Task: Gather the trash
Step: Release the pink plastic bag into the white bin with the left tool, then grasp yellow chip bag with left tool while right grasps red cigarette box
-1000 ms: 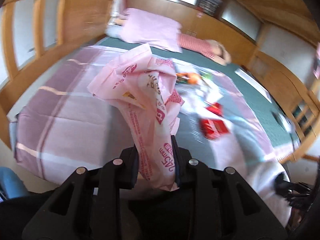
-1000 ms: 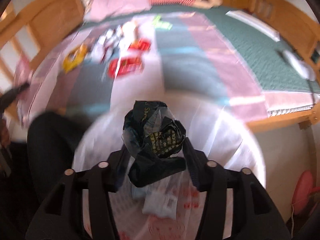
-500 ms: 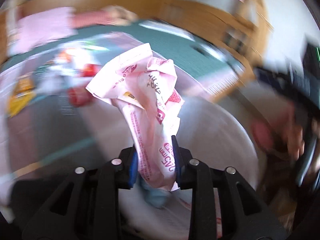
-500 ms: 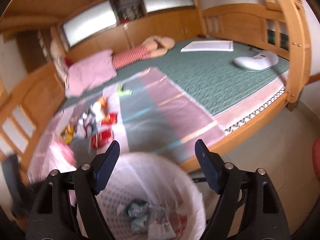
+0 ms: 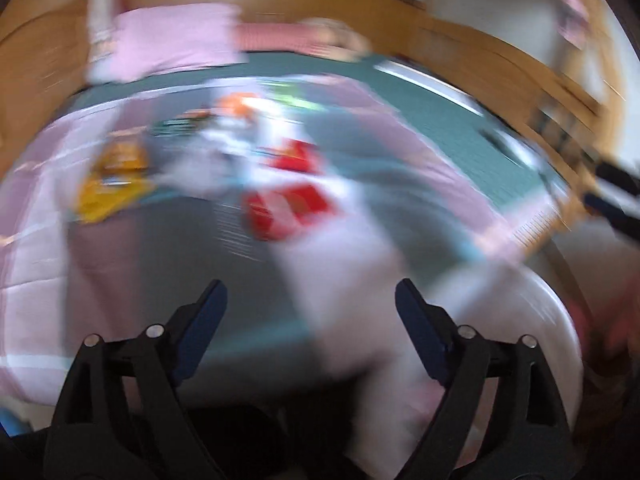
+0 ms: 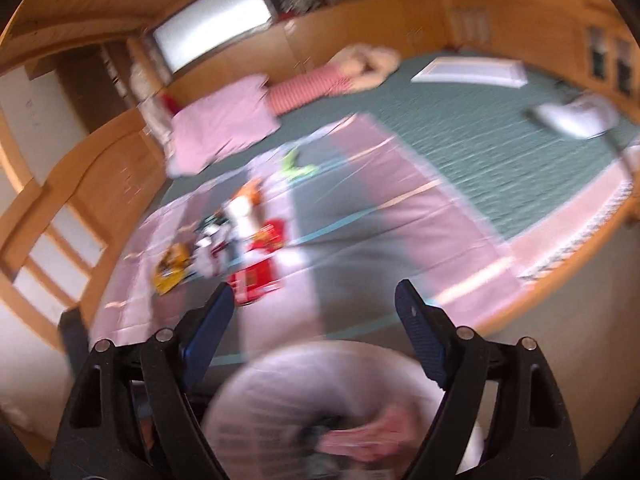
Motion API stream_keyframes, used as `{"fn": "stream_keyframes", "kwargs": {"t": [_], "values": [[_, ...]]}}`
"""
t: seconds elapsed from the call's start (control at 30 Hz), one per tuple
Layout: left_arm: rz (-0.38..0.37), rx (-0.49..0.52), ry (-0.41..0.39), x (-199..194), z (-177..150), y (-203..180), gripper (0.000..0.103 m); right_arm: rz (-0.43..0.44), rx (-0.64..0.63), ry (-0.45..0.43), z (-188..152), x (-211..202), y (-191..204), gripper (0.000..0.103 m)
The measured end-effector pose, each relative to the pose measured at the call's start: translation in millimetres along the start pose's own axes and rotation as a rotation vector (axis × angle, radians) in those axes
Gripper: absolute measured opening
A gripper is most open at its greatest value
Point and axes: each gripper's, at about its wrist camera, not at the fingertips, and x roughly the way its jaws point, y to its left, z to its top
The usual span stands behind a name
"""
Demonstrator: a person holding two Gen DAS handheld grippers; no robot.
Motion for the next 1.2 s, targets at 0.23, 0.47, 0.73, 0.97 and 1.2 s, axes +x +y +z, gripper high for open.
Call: {"fn": "stream_keyframes", "kwargs": {"t": [0.23, 0.47, 0.73, 0.97, 1.2], "values": [[0.246, -0.283, 0.003, 51, 74, 140, 0.098, 0.067, -0.063, 0.125, -4, 49, 43, 0.081], [0.285, -0.479, 0.097, 132, 88, 228, 0.093, 0.014, -0.019, 0.244, -17, 92, 39, 0.081], [0.255, -0.442, 0.071, 127, 68, 216, 0.045, 0.118, 0.118, 0.376, 8, 164, 66, 0.081], [0.103, -0.54, 0.022, 73, 30, 179, 0.044, 0.003, 0.465, 0.573, 5, 281, 48, 0.081], [0.08, -0.484, 0.0, 47, -12, 128, 0.044, -0.16, 0.375, 0.524, 19, 315, 71, 0.092]]}}
